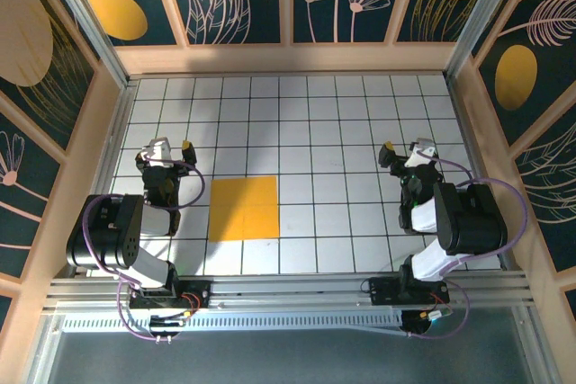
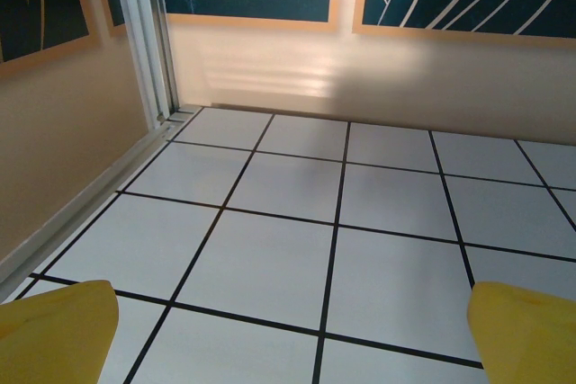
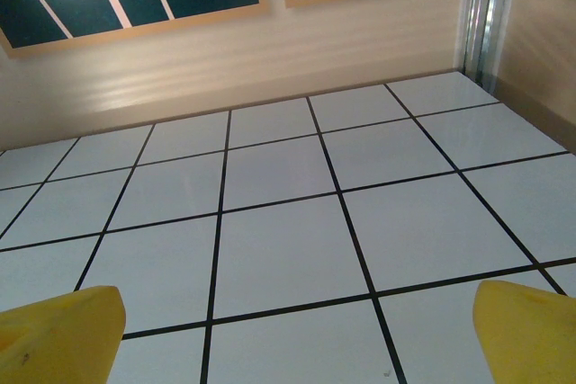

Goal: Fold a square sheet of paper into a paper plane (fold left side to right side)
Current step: Move the square sheet of paper to the center of the table.

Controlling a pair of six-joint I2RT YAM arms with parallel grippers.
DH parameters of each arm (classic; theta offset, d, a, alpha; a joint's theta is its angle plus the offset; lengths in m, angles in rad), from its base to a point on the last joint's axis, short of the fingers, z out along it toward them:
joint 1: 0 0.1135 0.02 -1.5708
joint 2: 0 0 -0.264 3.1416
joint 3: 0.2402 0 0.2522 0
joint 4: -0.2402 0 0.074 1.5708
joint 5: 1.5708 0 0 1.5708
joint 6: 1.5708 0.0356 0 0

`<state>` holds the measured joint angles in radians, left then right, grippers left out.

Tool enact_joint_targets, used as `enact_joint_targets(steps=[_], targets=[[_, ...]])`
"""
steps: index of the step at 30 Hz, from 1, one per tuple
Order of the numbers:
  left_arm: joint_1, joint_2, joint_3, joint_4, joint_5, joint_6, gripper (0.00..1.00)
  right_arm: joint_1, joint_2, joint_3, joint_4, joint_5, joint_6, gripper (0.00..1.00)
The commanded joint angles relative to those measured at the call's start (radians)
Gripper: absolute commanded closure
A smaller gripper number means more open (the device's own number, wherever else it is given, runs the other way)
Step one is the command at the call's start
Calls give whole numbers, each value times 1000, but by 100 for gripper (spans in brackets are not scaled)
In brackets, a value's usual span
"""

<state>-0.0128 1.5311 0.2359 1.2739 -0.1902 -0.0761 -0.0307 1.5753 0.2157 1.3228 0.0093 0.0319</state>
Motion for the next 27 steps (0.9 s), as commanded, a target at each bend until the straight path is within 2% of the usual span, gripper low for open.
enact_joint_targets(steps=[1, 3, 6, 10, 12, 14, 17, 20, 25, 27], targets=[[5, -20, -6, 12, -1, -20, 1, -1, -19, 3, 3, 13, -2, 1], [4, -78, 6, -55, -45, -38, 1, -2, -57, 10, -45, 44, 12, 1], [4, -224, 60, -284, -96, -70, 1, -4, -155, 33, -165, 58, 14, 1], [4, -356, 205, -699, -106, -196, 1, -7, -289, 97, -414, 76, 88, 1], [5, -379, 277, -880, -58, -286, 1, -10, -347, 128, -529, 57, 158, 1], [4, -394, 323, -1014, 53, -381, 1, -10, -399, 169, -661, 14, 247, 1], [4, -401, 336, -1105, 297, -483, 1, -12, -442, 227, -822, -94, 337, 1], [-10, -404, 304, -1173, 451, -583, 1, -11, -458, 278, -952, -182, 389, 1], [-151, -403, 247, -1257, 523, -657, 2, -10, -478, 291, -1021, -243, 440, 1], [-186, -387, 224, -1259, 567, -692, 9, -9, -482, 288, -1021, -240, 448, 1]])
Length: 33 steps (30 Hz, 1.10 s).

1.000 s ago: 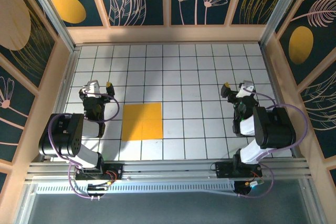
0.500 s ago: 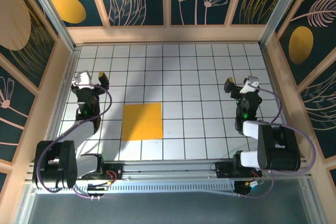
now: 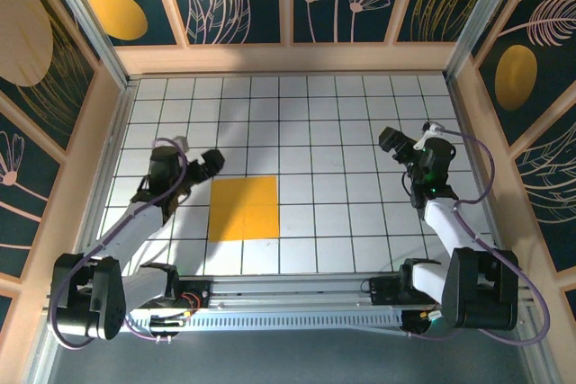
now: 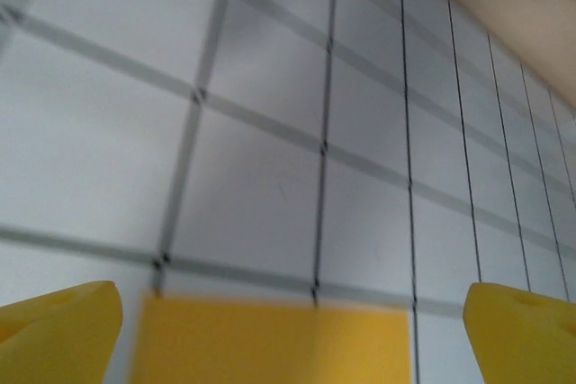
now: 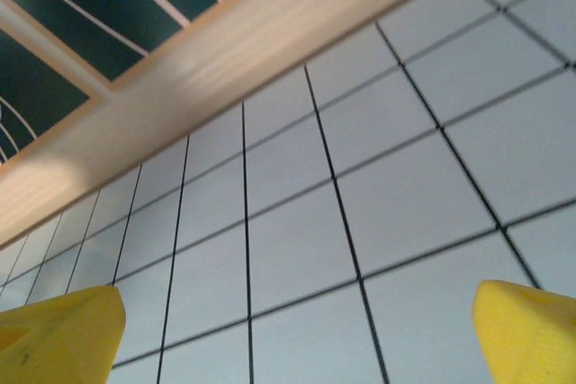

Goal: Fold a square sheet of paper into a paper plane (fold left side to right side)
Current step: Move the square sheet of paper to the center of the table.

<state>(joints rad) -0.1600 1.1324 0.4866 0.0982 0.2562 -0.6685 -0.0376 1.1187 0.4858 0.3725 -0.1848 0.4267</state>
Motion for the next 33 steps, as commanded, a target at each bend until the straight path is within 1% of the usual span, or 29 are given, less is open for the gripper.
enact_joint_targets(steps=[1, 5, 8, 11, 15, 20, 24, 28, 33], targets=[[-56, 27, -34, -81, 143, -109, 14, -1, -25, 19, -70, -44, 59, 1], [-137, 118, -9, -100, 186, -108, 30, 8, -18, 25, -69, -33, 70, 1], [-186, 201, 19, -110, 173, -97, 42, 16, -17, 30, -74, -17, 70, 1], [-211, 281, 31, -95, 151, -103, 53, 25, -20, 34, -85, -3, 60, 1], [-246, 372, 49, -43, 156, -126, 60, 31, -26, 43, -110, 13, 40, 1], [-285, 465, 86, 30, 155, -174, 64, 36, -28, 53, -135, 35, 16, 1], [-301, 547, 151, 72, 128, -221, 66, 37, -25, 55, -136, 40, 14, 1], [-306, 652, 253, 102, 106, -238, 69, 39, -16, 55, -141, 46, 11, 1], [-322, 779, 397, 103, 112, -235, 70, 42, -7, 54, -147, 56, 6, 1]])
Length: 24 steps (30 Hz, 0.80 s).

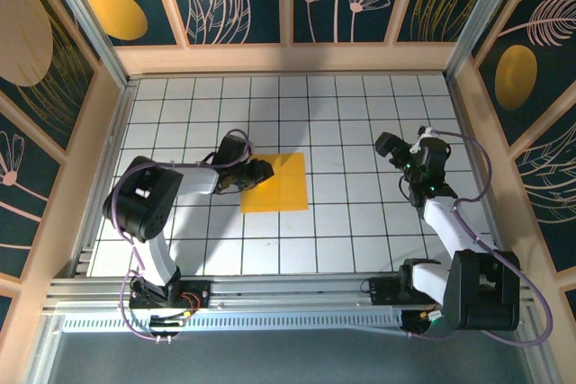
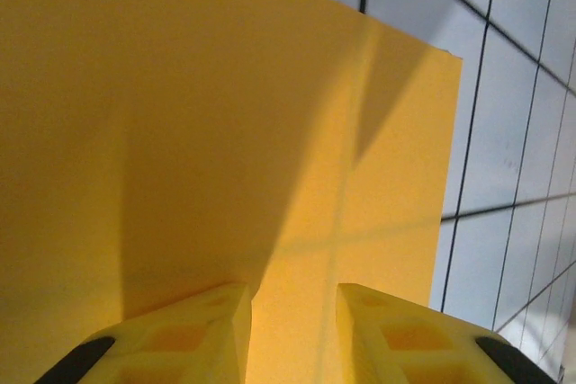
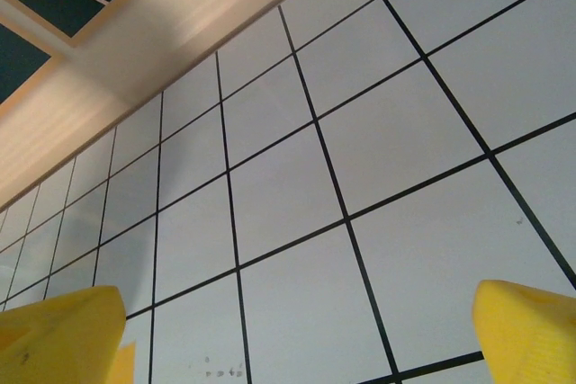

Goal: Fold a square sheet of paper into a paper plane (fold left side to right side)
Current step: Move the square sheet of paper to the center of the table.

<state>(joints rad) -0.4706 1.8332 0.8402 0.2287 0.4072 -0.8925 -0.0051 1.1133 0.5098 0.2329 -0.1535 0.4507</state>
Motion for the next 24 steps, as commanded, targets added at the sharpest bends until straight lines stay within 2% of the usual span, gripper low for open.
enact_joint_targets(steps=[1, 14, 19, 24], targets=[[-14, 100, 69, -31, -42, -10, 70, 10, 0, 31, -9, 26, -17, 1], [-49, 278, 302, -91, -42, 13, 72, 29, 40, 51, -27, 19, -37, 1], [-48, 281, 313, -95, -43, 12, 71, 47, 59, 64, -32, 20, -44, 1], [-49, 241, 325, -83, -5, 12, 63, 81, 102, 115, -67, 13, -67, 4]])
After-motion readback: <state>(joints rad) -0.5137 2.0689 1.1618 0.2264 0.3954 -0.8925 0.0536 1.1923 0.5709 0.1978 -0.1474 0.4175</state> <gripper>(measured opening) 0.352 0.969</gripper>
